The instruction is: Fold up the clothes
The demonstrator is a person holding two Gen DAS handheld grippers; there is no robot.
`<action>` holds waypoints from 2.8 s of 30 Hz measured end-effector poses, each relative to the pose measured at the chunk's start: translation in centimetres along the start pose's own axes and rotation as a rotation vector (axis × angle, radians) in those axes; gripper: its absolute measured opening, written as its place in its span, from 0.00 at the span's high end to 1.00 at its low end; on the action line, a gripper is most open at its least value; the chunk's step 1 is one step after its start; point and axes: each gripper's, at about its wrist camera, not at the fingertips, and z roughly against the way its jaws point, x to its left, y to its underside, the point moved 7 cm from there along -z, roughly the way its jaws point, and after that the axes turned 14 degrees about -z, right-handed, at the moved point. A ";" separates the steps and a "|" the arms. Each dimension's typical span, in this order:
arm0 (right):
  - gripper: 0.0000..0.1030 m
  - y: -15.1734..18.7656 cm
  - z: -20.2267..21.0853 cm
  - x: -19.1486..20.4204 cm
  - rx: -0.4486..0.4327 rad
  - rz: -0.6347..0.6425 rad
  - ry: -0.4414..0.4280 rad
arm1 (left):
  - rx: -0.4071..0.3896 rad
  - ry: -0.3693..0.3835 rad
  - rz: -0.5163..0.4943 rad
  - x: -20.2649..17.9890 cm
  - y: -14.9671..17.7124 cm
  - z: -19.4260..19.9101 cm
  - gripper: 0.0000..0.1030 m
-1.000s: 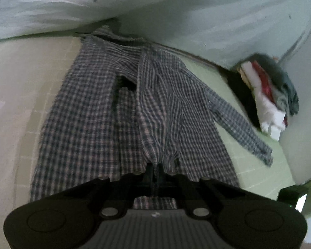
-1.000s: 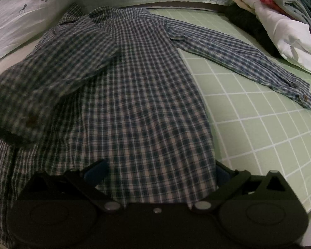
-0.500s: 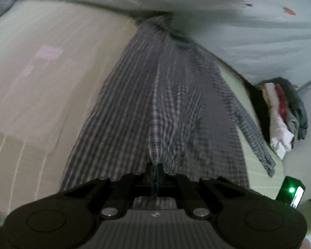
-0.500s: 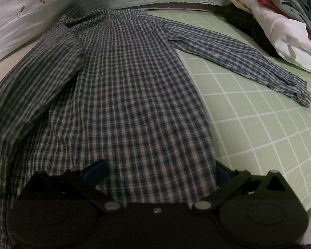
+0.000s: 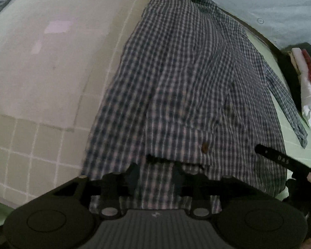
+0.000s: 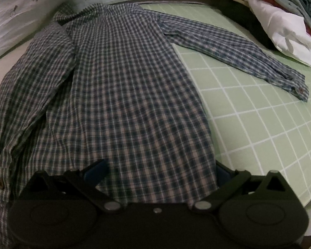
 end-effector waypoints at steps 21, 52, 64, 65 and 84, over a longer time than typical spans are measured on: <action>0.00 -8.4 1.1 -2.2 -0.078 -0.158 -0.073 | -0.107 -0.118 -0.076 -2.7 -10.1 3.5 0.38; 0.00 -20.2 -8.8 -17.1 -0.260 -0.388 0.230 | -0.032 -0.237 -0.098 -2.9 -20.4 -6.4 0.13; 0.99 -21.8 -8.2 -11.9 -0.214 -0.202 0.078 | 0.004 -0.286 -0.093 -1.2 -19.8 -7.1 0.13; 0.99 -21.9 -8.1 -11.1 -0.211 -0.185 0.063 | 0.004 -0.284 -0.088 -1.0 -19.8 -7.0 0.13; 0.15 -18.8 -1.1 10.5 -0.236 0.106 -0.368 | -0.089 -0.194 -0.071 0.7 -21.4 -4.4 0.13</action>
